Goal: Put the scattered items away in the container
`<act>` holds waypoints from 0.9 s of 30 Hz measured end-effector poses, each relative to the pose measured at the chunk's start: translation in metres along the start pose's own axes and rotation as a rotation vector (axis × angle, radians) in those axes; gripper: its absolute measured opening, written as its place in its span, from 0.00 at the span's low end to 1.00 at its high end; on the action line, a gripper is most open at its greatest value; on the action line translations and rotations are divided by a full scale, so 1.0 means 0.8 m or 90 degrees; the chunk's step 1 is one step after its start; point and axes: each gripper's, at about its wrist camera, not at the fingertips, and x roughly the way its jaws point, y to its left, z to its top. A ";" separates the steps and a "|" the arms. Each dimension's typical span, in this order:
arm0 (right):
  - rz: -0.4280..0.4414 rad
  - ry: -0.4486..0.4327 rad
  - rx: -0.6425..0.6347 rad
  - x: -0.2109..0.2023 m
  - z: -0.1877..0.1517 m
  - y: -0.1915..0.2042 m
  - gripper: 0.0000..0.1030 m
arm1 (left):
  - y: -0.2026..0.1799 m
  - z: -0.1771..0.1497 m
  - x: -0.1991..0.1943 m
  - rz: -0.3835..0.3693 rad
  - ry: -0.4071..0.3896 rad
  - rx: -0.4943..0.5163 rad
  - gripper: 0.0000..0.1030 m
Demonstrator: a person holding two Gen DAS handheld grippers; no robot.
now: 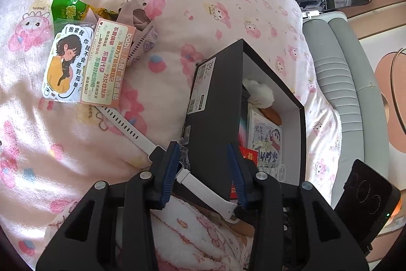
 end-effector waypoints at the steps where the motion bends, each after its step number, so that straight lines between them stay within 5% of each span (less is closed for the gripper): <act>1: -0.007 -0.005 -0.010 -0.004 0.001 0.003 0.01 | 0.000 0.000 0.000 0.000 -0.001 -0.001 0.39; 11: -0.016 -0.033 -0.009 -0.033 -0.008 -0.005 0.02 | -0.001 -0.001 -0.004 -0.007 -0.004 0.004 0.42; 17: -0.016 -0.074 -0.011 -0.064 0.005 -0.002 0.01 | -0.013 -0.001 -0.004 0.039 0.011 0.005 0.46; 22: -0.028 -0.122 -0.011 -0.106 0.002 -0.011 0.00 | -0.051 -0.015 -0.016 0.069 -0.020 0.081 0.46; 27: -0.046 -0.142 0.019 -0.128 -0.009 -0.040 0.00 | -0.076 -0.025 -0.009 0.051 0.002 0.126 0.48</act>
